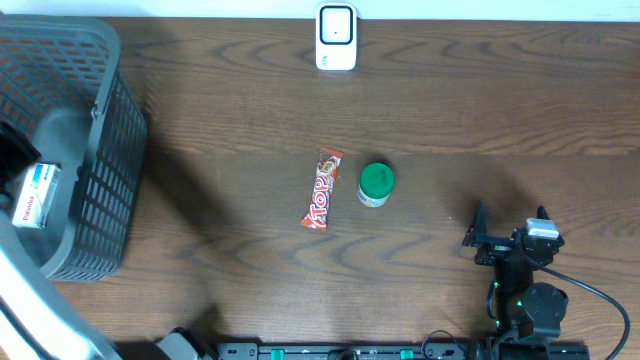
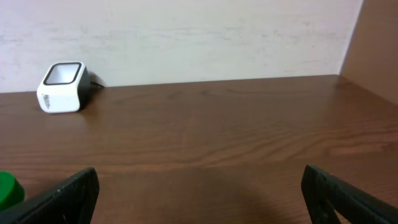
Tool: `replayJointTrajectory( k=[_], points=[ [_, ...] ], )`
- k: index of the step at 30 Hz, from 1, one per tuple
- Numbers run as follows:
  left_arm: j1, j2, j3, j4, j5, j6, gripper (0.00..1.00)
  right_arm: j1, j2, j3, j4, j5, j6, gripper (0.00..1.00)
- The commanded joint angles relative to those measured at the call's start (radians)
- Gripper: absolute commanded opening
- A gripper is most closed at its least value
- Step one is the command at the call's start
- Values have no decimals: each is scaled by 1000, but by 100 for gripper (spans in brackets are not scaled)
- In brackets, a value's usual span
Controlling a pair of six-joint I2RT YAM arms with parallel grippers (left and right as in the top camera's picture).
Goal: Scan the item barcode
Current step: 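Reach left gripper into basket and grasp small orange box, then place orange box on table left of candy bar with left gripper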
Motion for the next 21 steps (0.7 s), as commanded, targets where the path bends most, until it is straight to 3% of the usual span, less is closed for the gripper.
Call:
replayJointTrajectory(
  k=[1, 5, 9, 12, 16, 21],
  points=[
    [-3, -144, 16, 51, 291, -82, 61, 6, -6, -1, -3, 2, -11, 99],
    [-73, -257, 16, 78, 549, -135, 60, 6, -6, -1, -3, 2, -11, 99],
    [-261, -294, 5, 33, 567, -127, 61, 6, -6, -1, -3, 2, -11, 99],
    [-433, -285, -39, 15, 486, -126, 61, 6, -6, -1, -3, 2, -11, 99],
    [-684, -230, -154, 14, 265, -126, 61, 6, -6, -1, -3, 2, -11, 99],
    [-885, -103, -275, 17, 11, -127, 61, 6, -6, -1, -3, 2, -11, 99]
  ],
)
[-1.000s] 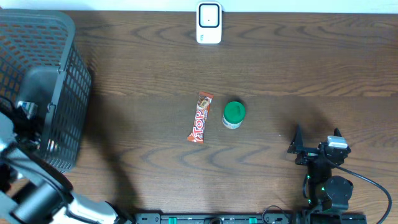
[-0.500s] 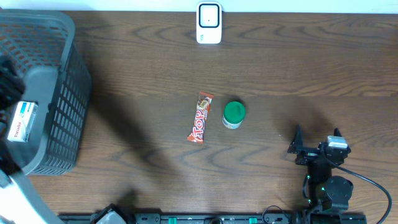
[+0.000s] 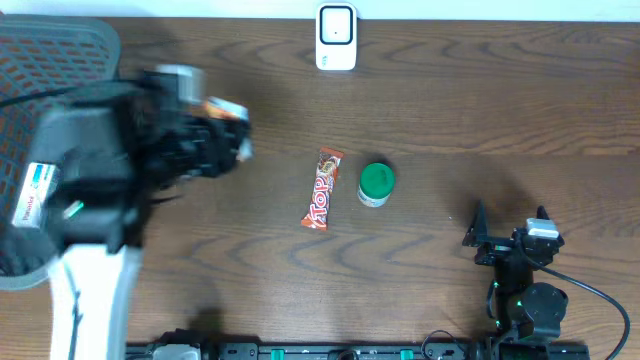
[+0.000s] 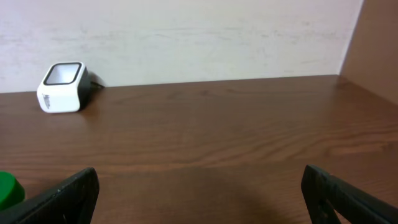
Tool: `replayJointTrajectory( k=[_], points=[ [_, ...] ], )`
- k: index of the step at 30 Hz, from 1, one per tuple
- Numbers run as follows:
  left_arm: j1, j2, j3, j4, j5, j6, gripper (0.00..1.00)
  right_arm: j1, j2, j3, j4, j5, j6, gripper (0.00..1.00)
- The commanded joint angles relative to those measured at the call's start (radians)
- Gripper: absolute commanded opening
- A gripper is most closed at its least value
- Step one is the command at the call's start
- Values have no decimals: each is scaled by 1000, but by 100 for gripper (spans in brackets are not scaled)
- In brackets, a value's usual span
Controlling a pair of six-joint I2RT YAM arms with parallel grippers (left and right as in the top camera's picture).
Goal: Scan the item barcode
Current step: 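Place orange box on table left of candy bar with left gripper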
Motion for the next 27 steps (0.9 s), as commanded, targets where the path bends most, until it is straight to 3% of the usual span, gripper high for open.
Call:
replayJointTrajectory(
  k=[1, 8, 17, 18, 20, 22, 27],
  points=[
    [-112, 95, -72, 3, -251, -6, 61, 6, -6, -1, -3, 2, -11, 99],
    [-249, 392, -129, 106, -336, -25, 61, 6, -6, -1, -3, 2, -11, 99],
    [-271, 662, -130, 185, -344, -66, 61, 6, -6, -1, -3, 2, -11, 99],
    [-271, 679, -130, 185, -353, -66, 65, 6, -6, -1, -3, 2, -11, 99],
    [-271, 693, -130, 185, -372, -65, 87, 6, -6, -1, -3, 2, -11, 99],
    [-271, 679, -124, 171, -394, -65, 98, 6, -6, -1, -3, 2, -11, 99],
    [-272, 520, -11, 29, -459, -66, 98, 6, -6, -1, -3, 2, -11, 99]
  ],
)
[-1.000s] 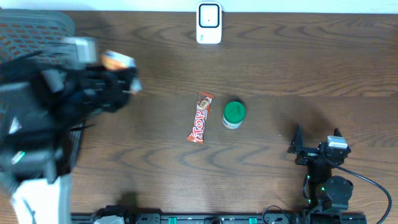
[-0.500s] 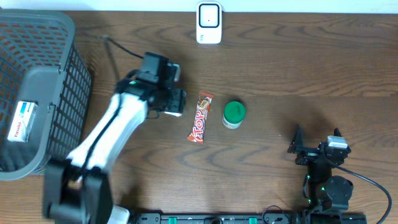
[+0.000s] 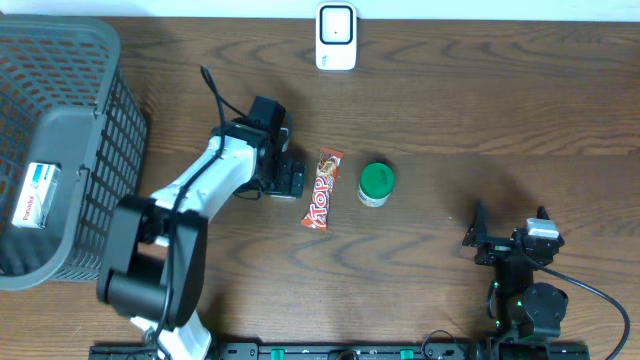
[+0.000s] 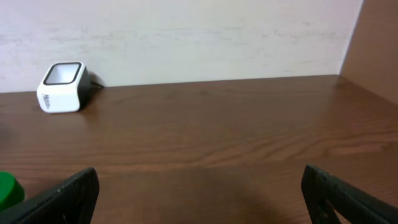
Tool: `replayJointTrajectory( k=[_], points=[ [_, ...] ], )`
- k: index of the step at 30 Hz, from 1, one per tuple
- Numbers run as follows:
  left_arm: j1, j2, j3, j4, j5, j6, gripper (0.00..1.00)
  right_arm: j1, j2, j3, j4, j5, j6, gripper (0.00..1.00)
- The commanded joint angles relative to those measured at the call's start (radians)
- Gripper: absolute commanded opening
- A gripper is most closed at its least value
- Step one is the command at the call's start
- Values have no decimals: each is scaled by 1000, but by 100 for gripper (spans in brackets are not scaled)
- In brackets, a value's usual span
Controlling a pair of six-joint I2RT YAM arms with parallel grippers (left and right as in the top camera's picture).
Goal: Scan the item barcode
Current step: 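Place orange box on table left of candy bar with left gripper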
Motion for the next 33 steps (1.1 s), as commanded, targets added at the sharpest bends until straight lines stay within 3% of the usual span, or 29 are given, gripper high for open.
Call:
replayJointTrajectory(
  k=[1, 5, 9, 11, 15, 17, 23, 28, 33],
  points=[
    [0, -179, 135, -61, -71, -6, 98, 6, -6, -1, -3, 2, -11, 99],
    [4, -397, 299, -83, -151, -5, 98, 6, -6, -1, -3, 2, -11, 99],
    [56, -582, 425, -50, -395, -5, 99, 6, -6, -1, -3, 2, -11, 99],
    [128, -652, 447, -54, -480, -5, 99, 6, -6, -1, -3, 2, -11, 99],
    [339, -725, 447, -120, -497, -6, 99, 6, -6, -1, -3, 2, -11, 99],
    [465, -732, 447, -152, -498, -46, 99, 6, -6, -1, -3, 2, -12, 99],
    [841, -677, 447, -292, -497, -312, 99, 6, -6, -1, -3, 2, -11, 99],
    [1001, -590, 447, -408, -497, -328, 99, 6, -6, -1, -3, 2, -11, 99],
    [1030, -506, 446, -423, -488, -277, 99, 6, -6, -1, -3, 2, -12, 99]
  ],
)
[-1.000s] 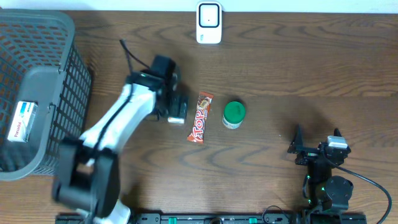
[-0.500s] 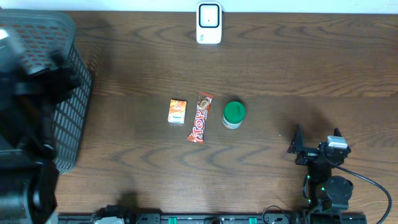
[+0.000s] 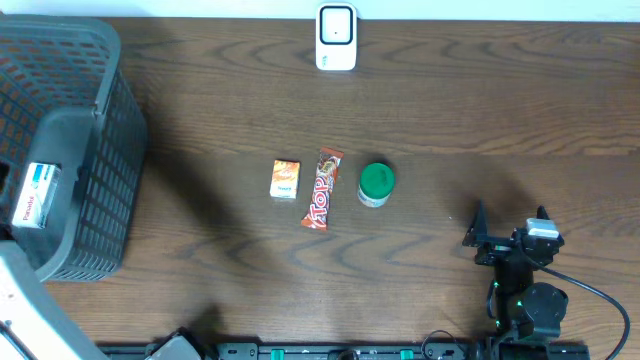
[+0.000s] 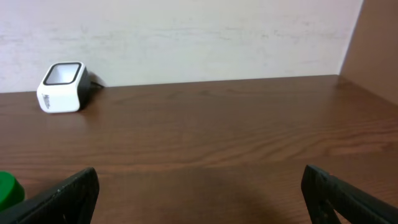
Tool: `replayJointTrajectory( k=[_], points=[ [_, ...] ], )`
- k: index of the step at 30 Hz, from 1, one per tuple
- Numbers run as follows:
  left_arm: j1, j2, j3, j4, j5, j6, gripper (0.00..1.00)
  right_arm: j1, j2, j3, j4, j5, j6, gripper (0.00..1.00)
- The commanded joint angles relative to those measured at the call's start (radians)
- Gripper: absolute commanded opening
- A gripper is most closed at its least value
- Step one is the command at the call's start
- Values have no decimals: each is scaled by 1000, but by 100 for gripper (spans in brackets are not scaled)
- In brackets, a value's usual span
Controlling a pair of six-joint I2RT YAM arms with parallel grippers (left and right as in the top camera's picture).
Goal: Scan the item barcode
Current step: 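Place orange box on table left of candy bar with left gripper, then reach left gripper into basket and grasp white-blue caplets box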
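The white barcode scanner (image 3: 336, 38) stands at the table's far edge; the right wrist view has the scanner (image 4: 62, 87) far left. A small orange box (image 3: 285, 179) lies flat mid-table, just left of a red candy bar (image 3: 322, 188) and a green-lidded jar (image 3: 376, 184). The jar's green lid (image 4: 7, 190) peeks in at the wrist view's left edge. My right gripper (image 3: 510, 218) rests open near the front right, and nothing sits in the right gripper (image 4: 199, 179). Of the left arm only a white link (image 3: 20, 300) shows at the front left; its gripper is off frame.
A dark grey mesh basket (image 3: 105, 130) fills the left side, with a blue-and-white box (image 3: 35, 195) inside it. A wall runs behind the table's far edge.
My left gripper was down on the table just left of the candy bar. Now the orange box lies there free, and the left arm is back at the left edge by the basket.
The left arm was first at the basket, with only the candy bar and jar mid-table. It was then over the table, blurred, with a small box. After that it was down beside the candy bar. Now the box lies there. The right arm stayed still.
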Motion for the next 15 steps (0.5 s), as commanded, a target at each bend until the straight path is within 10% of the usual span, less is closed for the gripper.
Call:
replayJointTrajectory(
  k=[1, 7, 15],
  points=[
    [6, 60, -5, 14, 7, 79, 98, 6, -6, -1, -3, 2, -11, 99],
    [7, 211, -14, 79, 244, 595, 98, 6, -6, -1, -3, 2, -11, 99],
    [7, 384, -14, 117, 279, 806, 98, 6, -6, -1, -3, 2, -11, 99]
  ],
)
